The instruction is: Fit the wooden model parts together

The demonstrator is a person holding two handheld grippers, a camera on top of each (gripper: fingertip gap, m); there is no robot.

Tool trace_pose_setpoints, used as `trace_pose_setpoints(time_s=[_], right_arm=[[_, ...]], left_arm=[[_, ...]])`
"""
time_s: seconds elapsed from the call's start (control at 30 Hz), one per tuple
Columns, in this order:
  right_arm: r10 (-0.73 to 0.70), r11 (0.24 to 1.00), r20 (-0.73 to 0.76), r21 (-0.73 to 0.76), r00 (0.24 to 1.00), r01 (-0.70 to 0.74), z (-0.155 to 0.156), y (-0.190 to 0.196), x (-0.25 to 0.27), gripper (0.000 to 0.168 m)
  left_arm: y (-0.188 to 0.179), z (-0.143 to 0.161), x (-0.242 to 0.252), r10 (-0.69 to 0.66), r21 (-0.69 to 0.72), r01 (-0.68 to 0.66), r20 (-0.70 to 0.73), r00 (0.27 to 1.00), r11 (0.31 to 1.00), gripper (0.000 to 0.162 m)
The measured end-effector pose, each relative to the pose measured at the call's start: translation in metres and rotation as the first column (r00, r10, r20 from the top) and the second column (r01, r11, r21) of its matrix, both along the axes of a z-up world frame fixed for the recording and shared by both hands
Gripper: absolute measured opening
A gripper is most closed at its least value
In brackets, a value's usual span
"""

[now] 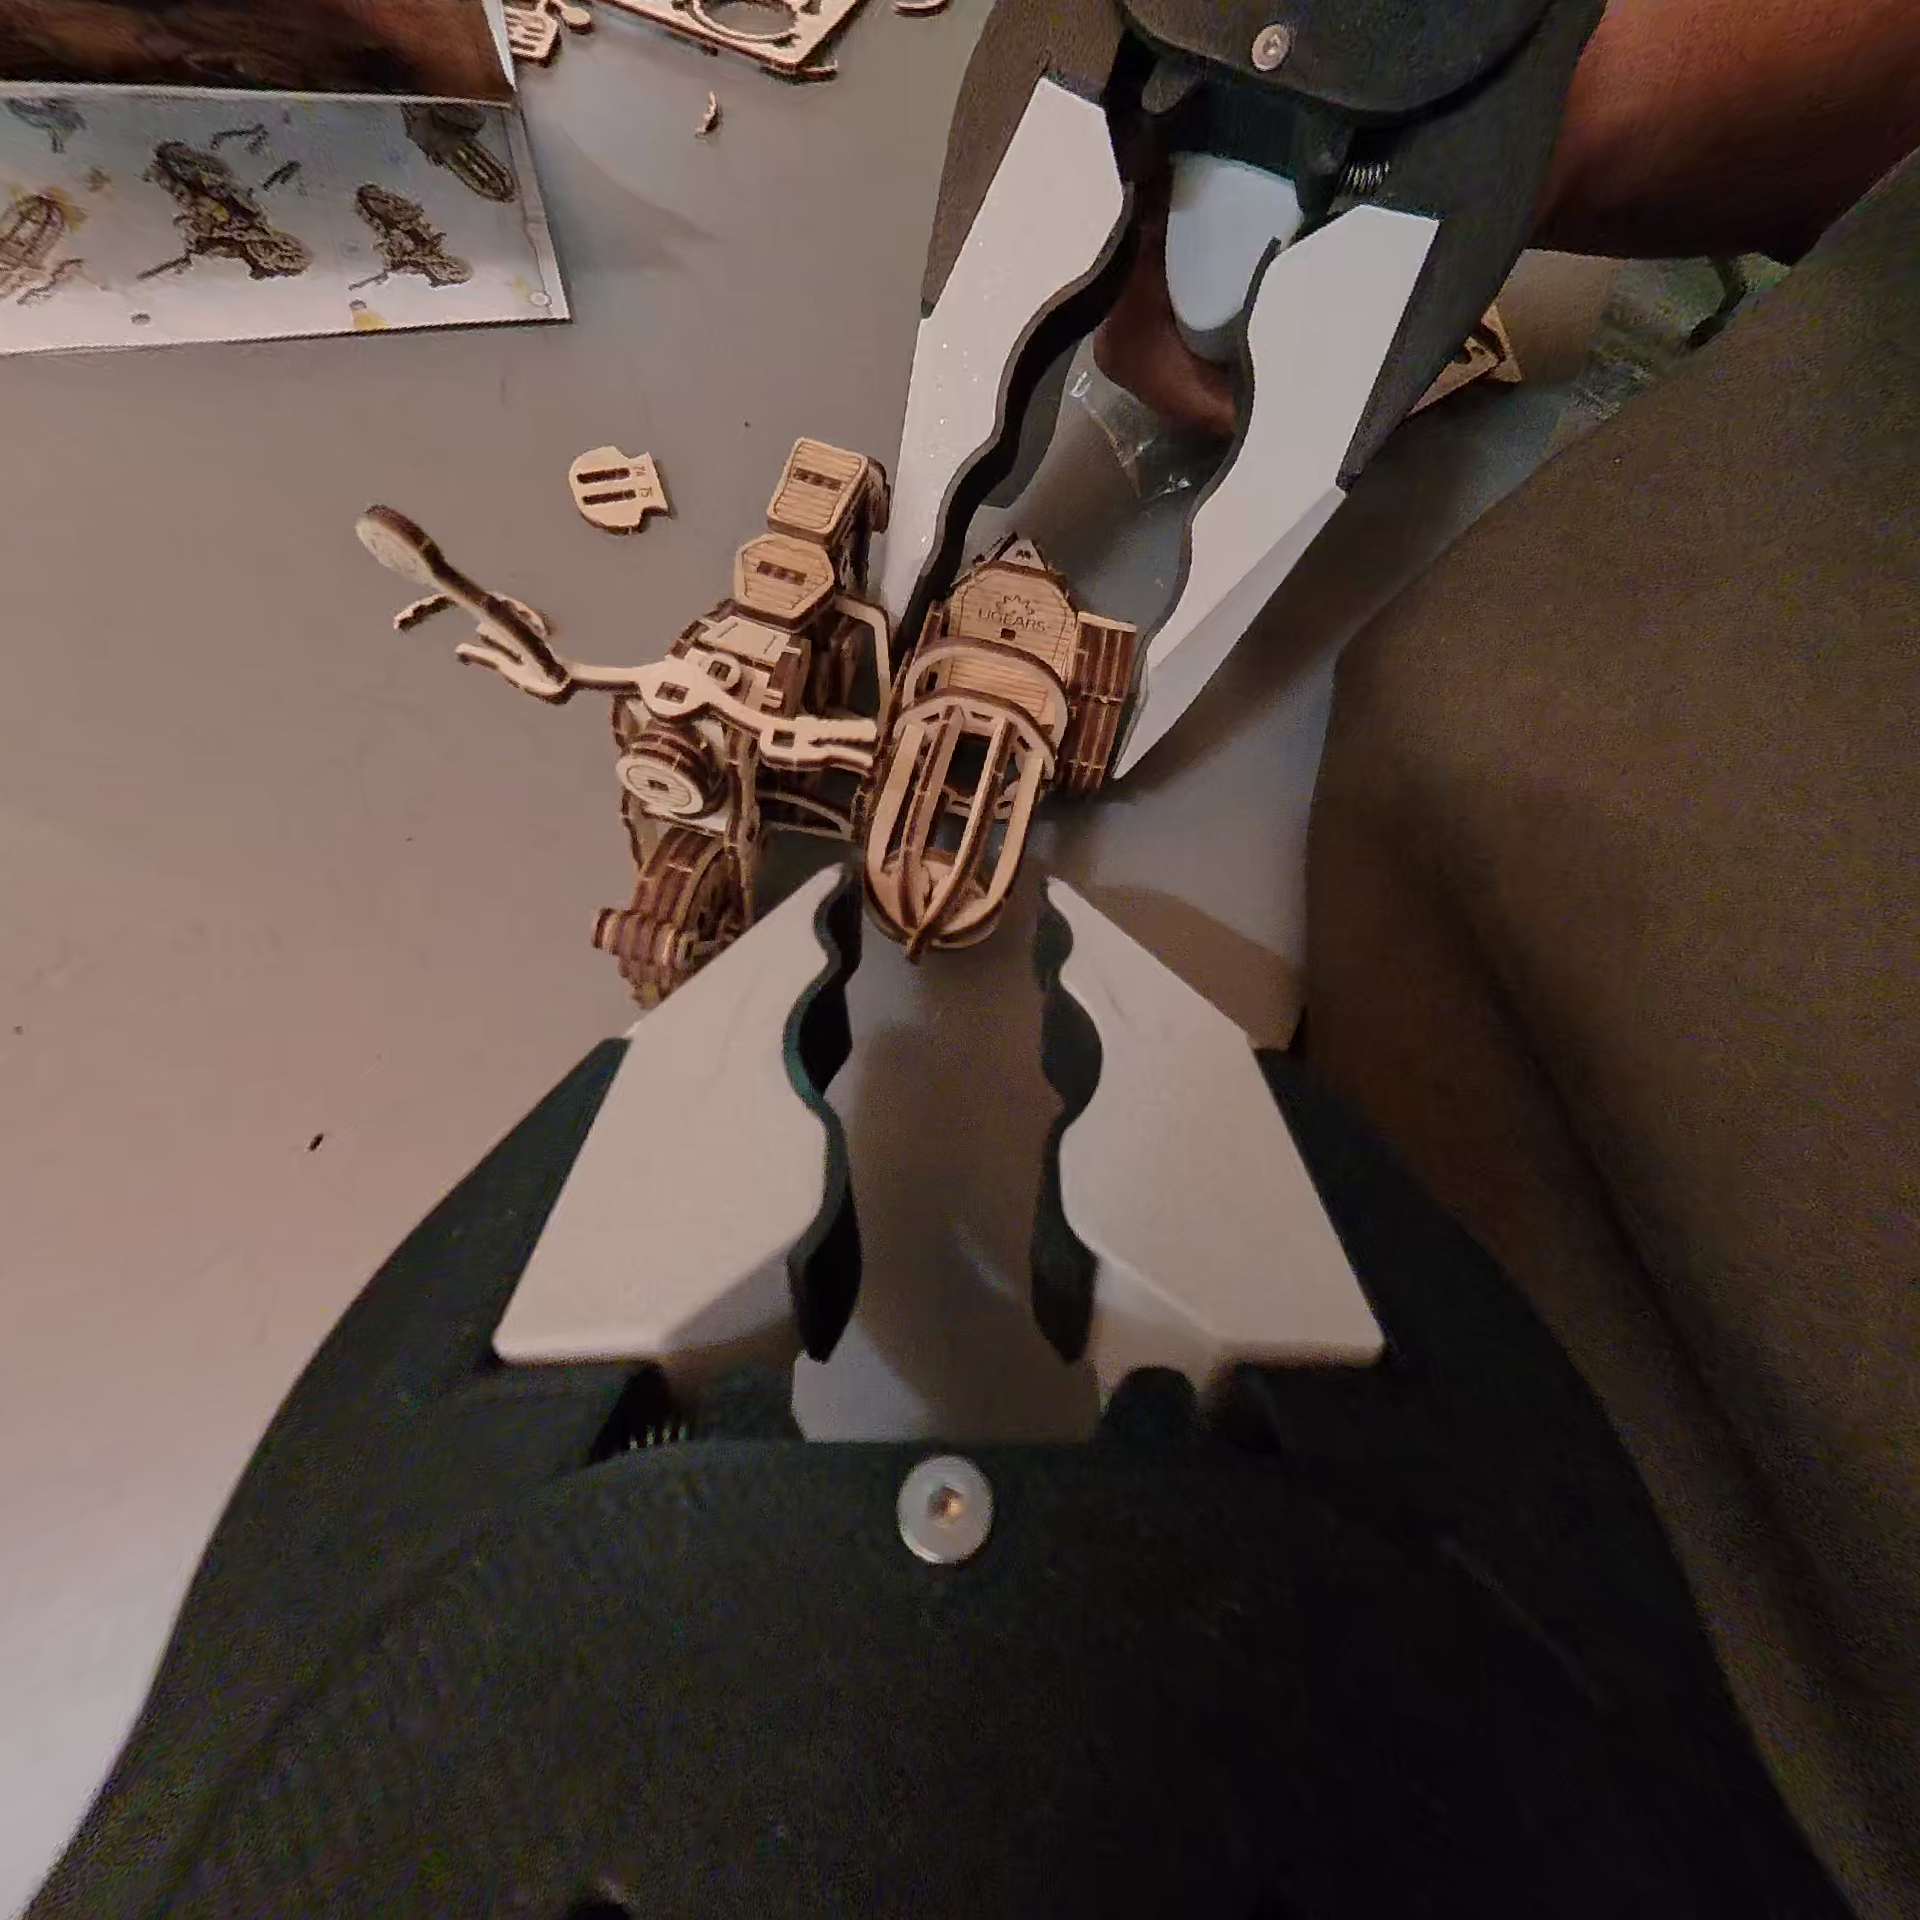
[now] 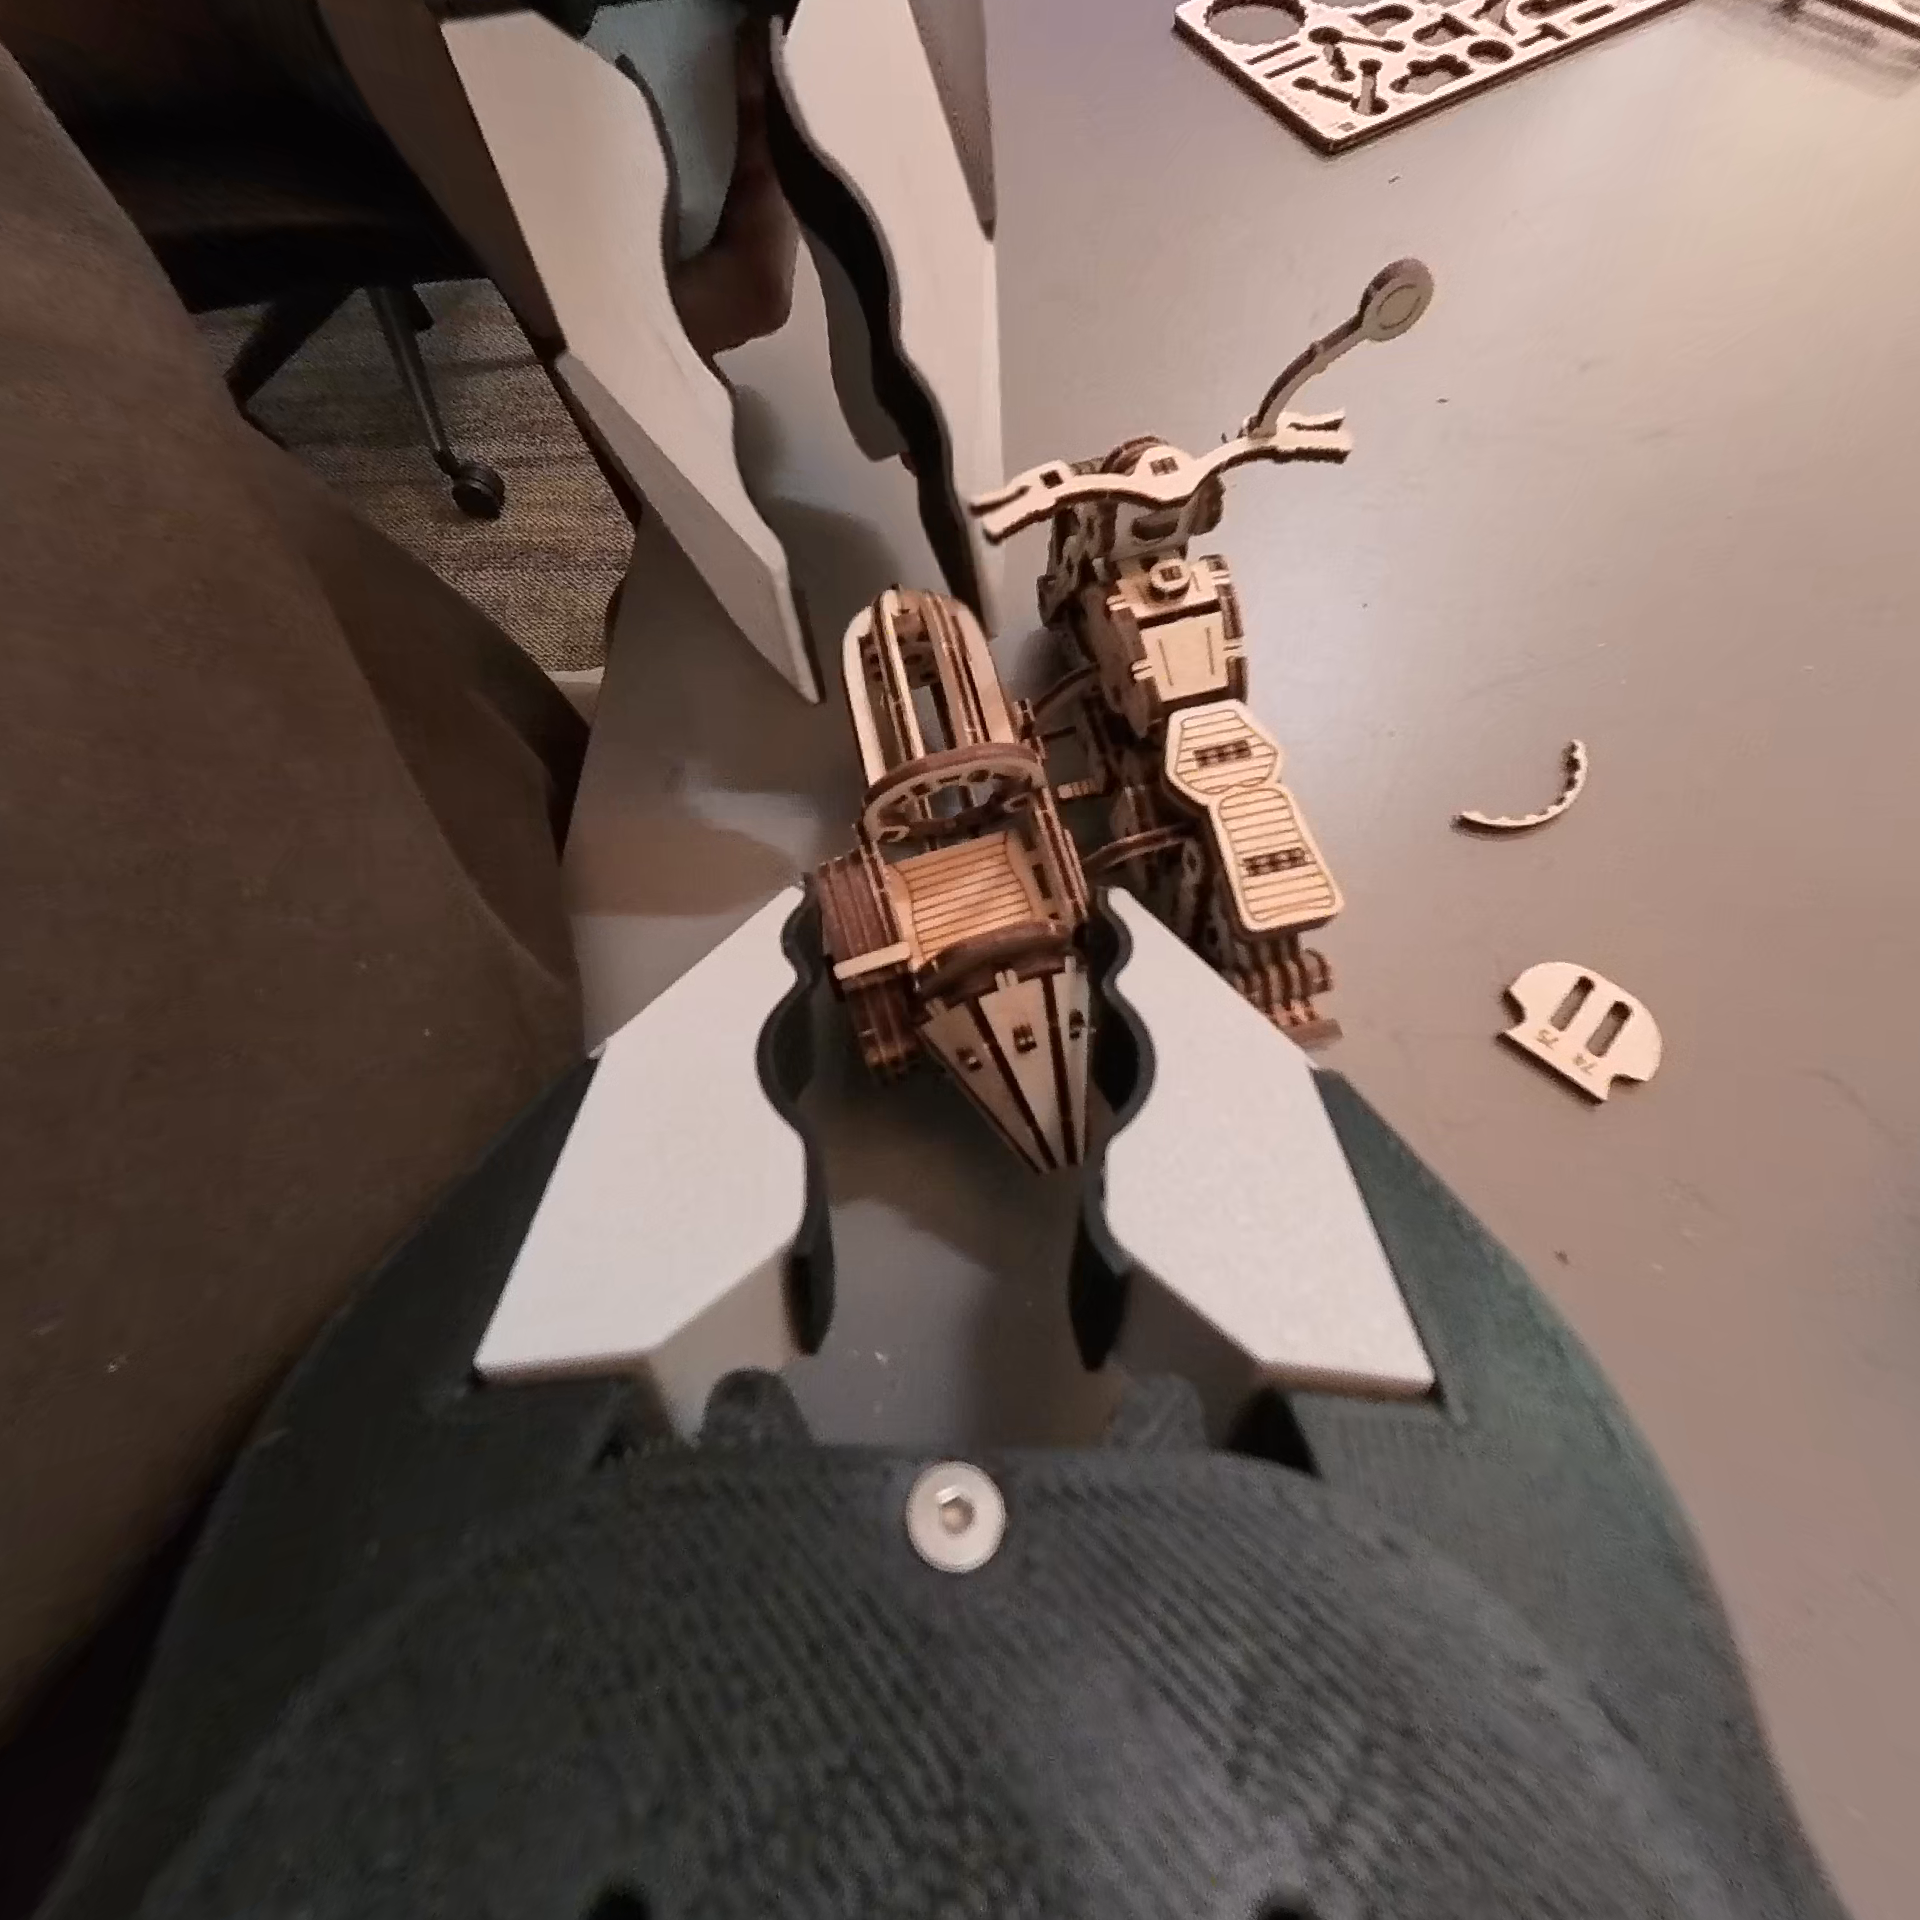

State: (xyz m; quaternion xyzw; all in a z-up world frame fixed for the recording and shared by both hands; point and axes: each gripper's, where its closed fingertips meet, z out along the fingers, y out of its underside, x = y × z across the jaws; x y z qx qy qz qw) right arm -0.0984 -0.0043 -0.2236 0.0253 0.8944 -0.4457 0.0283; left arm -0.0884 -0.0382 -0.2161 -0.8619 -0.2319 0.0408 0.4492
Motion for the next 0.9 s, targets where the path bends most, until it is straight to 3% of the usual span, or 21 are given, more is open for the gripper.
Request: trace_pose_setpoints(time_s=[0.9], right_arm=[[0.0, 1.0, 0.005, 0.022, 1.0, 0.0, -0.0002, -0.0005, -0.0001, 0.051]], left_arm=[[0.0072, -0.0017, -0.0041, 0.016, -0.01, -0.016, -0.003, 1.0, 1.0, 0.03]])
